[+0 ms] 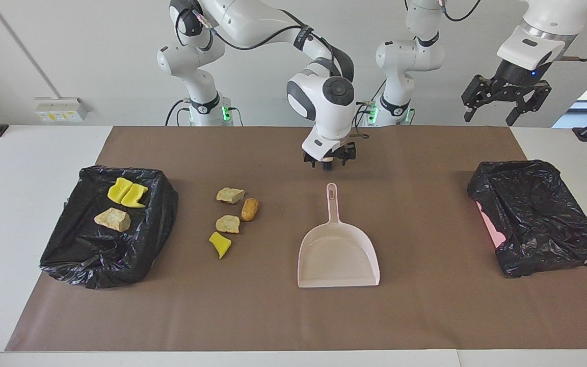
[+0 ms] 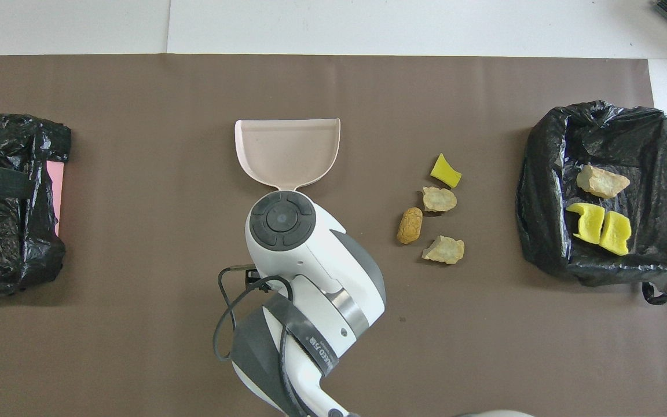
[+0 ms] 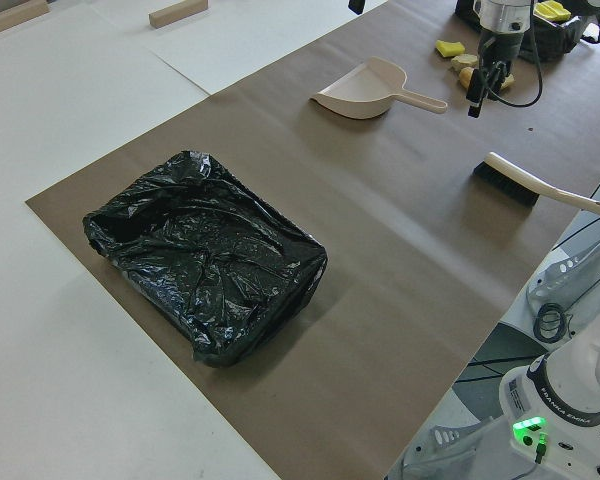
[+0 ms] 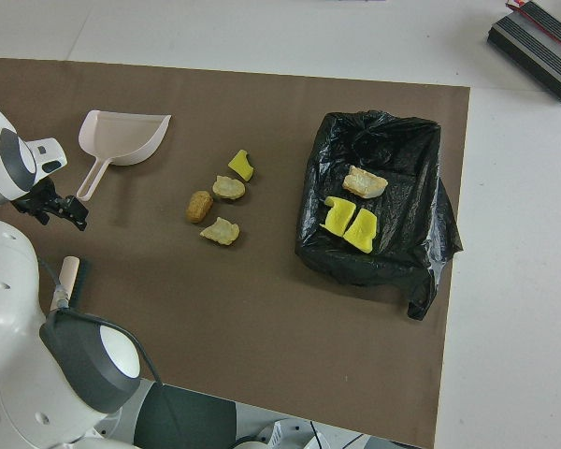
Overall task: Sweep and dump trash in bin
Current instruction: 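Return the dustpan to the mat center with the right gripper and release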
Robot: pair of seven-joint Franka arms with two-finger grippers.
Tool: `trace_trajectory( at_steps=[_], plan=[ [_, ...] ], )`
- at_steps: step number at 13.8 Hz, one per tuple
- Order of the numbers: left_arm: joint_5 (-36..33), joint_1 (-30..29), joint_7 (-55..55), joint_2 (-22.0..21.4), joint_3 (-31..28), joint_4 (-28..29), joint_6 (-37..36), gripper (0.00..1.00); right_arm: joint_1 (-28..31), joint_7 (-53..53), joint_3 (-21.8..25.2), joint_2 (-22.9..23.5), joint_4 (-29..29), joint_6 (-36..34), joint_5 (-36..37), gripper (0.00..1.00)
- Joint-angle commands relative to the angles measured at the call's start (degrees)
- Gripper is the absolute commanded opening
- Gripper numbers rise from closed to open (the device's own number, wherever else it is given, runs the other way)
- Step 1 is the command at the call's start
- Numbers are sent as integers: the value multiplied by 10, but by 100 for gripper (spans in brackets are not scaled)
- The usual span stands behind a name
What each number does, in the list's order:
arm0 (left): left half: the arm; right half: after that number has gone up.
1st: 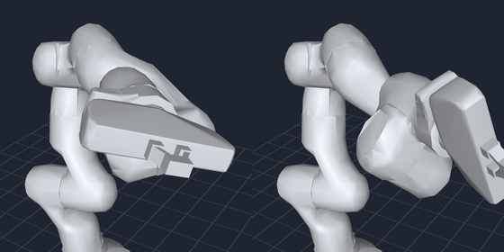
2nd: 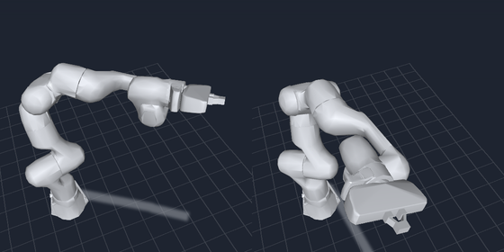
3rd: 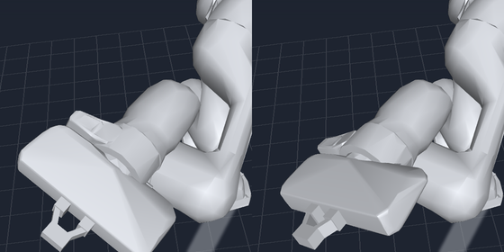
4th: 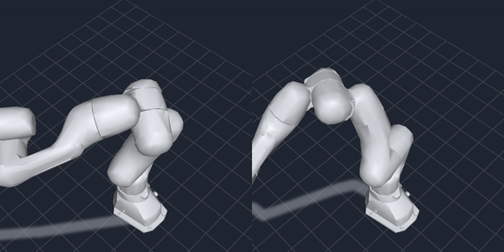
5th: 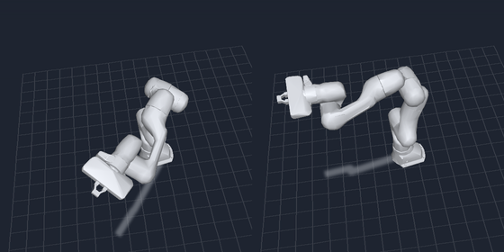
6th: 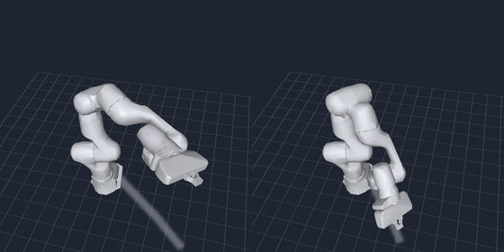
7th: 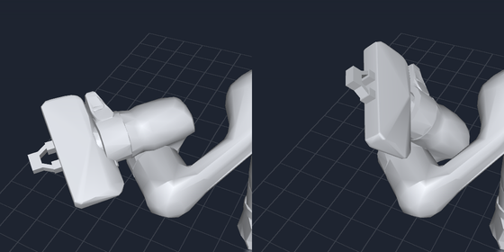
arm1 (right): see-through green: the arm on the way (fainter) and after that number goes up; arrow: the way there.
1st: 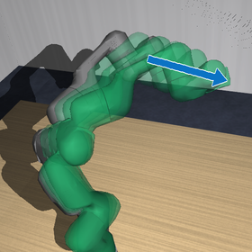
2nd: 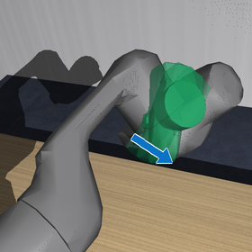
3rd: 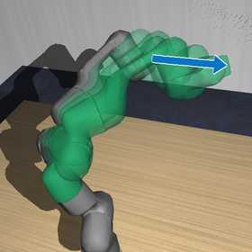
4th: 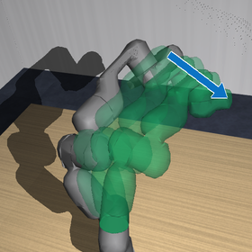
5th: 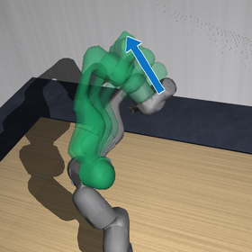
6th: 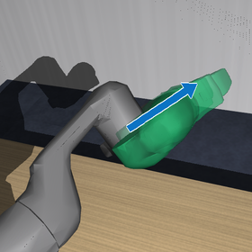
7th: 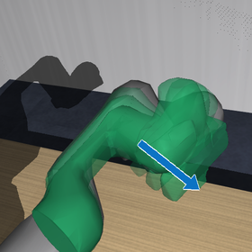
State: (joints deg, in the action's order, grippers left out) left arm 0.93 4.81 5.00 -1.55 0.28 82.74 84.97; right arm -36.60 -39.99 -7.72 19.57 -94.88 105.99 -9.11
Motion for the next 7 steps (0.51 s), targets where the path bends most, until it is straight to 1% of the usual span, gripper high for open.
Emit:
trace_trajectory(
  at_steps=[1,2,4,5,6,7],
  plan=[
    [6,1,-6,-7,2,5,3,100,-35,-2,-2,-125,-189,74,-32,100],
    [6,2,-5,-1,6,3,12,100,-54,-3,-2,-156,-248,117,-48,100],
    [7,8,-4,16,8,3,19,100,-93,0,-2,-206,-329,161,-86,100],
    [6,23,-6,28,8,3,32,100,-128,-10,-2,-227,-358,177,-110,100],
    [2,45,-8,46,7,3,50,100,-152,-13,-1,-234,-380,194,-117,100],
    [1,64,-18,65,7,3,68,100,-159,-17,-2,-242,-396,206,-118,100]
  ],
)
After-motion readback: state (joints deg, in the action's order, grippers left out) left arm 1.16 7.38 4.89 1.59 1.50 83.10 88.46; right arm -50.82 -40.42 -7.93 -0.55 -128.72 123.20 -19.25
